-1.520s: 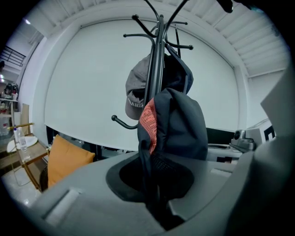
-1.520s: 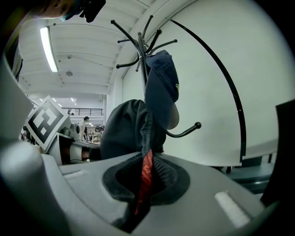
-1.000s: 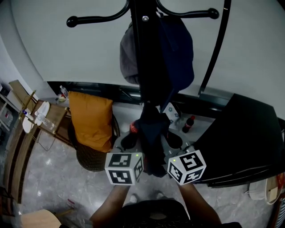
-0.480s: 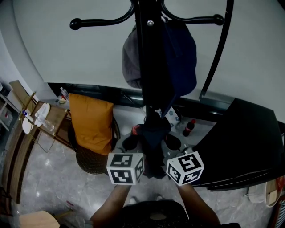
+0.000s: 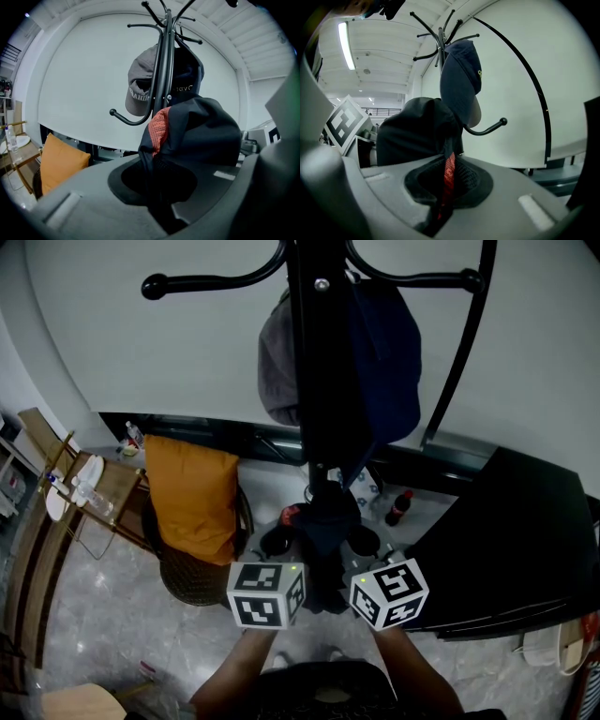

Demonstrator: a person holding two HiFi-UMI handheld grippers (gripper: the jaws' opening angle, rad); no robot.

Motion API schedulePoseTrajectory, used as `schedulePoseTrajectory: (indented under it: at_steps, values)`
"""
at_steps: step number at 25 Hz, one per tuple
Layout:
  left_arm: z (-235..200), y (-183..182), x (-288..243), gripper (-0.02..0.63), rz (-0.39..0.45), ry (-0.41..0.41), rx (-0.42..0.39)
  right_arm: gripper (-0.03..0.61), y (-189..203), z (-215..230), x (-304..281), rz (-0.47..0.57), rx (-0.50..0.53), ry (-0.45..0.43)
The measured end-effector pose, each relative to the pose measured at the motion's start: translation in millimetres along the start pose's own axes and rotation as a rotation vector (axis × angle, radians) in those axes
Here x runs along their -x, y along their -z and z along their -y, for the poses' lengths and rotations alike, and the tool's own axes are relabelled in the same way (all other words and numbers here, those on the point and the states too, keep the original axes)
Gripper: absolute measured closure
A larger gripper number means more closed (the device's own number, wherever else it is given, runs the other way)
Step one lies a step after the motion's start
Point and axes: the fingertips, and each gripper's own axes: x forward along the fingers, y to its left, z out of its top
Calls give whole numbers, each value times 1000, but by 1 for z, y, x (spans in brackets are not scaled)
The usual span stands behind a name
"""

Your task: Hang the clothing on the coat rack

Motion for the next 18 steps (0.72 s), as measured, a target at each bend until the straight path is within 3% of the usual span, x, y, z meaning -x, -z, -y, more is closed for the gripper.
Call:
schedulePoseTrajectory:
  at_steps: [18]
  values:
    - [-6, 28, -4, 584, -61, -11, 34, 555, 25, 1, 0, -62, -11, 20]
